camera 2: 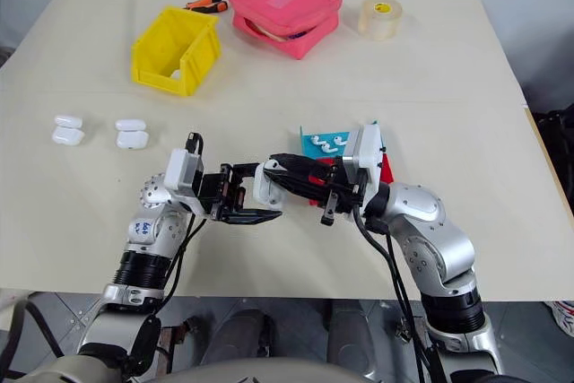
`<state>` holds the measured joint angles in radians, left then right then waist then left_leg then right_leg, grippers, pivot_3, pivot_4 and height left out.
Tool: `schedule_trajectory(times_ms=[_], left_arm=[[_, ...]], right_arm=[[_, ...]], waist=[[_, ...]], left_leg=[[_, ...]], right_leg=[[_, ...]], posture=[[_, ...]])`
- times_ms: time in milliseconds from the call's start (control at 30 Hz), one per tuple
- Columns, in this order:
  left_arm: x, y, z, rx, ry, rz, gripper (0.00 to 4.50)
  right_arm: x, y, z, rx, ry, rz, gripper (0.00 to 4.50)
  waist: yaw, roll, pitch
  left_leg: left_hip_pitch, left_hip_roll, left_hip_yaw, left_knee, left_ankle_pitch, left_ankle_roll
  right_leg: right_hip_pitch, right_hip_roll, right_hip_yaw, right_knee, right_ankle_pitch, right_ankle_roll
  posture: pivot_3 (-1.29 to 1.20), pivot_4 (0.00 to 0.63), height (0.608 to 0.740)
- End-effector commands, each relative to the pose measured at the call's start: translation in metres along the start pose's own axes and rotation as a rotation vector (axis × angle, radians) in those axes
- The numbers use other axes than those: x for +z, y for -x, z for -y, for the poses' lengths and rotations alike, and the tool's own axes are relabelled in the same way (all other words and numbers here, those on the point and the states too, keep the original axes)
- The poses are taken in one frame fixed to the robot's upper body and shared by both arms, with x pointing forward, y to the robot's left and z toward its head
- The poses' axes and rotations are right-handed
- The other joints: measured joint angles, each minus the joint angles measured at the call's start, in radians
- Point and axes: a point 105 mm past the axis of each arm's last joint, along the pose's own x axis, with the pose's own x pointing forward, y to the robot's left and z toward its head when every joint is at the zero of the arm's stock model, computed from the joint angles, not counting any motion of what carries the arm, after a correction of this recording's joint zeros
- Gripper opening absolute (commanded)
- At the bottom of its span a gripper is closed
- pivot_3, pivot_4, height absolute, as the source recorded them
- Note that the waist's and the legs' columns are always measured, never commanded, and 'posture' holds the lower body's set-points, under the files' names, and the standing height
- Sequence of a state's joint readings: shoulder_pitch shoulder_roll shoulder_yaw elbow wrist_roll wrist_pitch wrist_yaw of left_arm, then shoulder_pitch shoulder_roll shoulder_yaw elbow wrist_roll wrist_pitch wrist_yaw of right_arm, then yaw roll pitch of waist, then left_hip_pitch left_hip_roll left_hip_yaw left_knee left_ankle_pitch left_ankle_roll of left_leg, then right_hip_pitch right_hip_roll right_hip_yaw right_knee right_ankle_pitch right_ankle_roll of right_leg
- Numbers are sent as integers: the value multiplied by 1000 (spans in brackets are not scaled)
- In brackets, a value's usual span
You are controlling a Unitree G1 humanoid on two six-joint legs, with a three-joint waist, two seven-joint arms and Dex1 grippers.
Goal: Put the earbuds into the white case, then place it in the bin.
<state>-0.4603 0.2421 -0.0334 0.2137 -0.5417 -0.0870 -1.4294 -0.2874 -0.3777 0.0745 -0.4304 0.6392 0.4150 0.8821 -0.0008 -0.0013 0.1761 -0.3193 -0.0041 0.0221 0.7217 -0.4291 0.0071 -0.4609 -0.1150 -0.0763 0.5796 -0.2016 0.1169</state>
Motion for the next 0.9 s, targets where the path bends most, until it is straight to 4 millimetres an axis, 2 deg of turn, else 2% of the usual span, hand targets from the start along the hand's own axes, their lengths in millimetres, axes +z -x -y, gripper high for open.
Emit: schedule_trajectory(times_ms=[33,267,733,900], left_arm=[[18,-7,-9,6,-90,43,2777],[20,-7,-13,32,-103,63,2777],[23,-4,-21,74,-134,83,2777],[22,-4,-22,77,-141,84,2777]], right_arm=[[-11,-1,-12,42,-32,-41,487],[-21,5,-12,44,-18,-107,487],[-16,20,-12,85,8,-206,487],[-14,16,-14,108,23,-218,487]], waist=[[0,0,0],[1,0,0],[2,0,0],[2,0,0]], left_leg=[[0,0,0,0,0,0],[0,0,0,0,0,0],[0,0,0,0,0,0],[0,0,0,0,0,0]], right_leg=[[0,0,0,0,0,0],[0,0,0,0,0,0],[0,0,0,0,0,0],[0,0,0,-1,0,0]], posture=[[0,150,740],[0,150,740],[0,150,740],[0,150,740]])
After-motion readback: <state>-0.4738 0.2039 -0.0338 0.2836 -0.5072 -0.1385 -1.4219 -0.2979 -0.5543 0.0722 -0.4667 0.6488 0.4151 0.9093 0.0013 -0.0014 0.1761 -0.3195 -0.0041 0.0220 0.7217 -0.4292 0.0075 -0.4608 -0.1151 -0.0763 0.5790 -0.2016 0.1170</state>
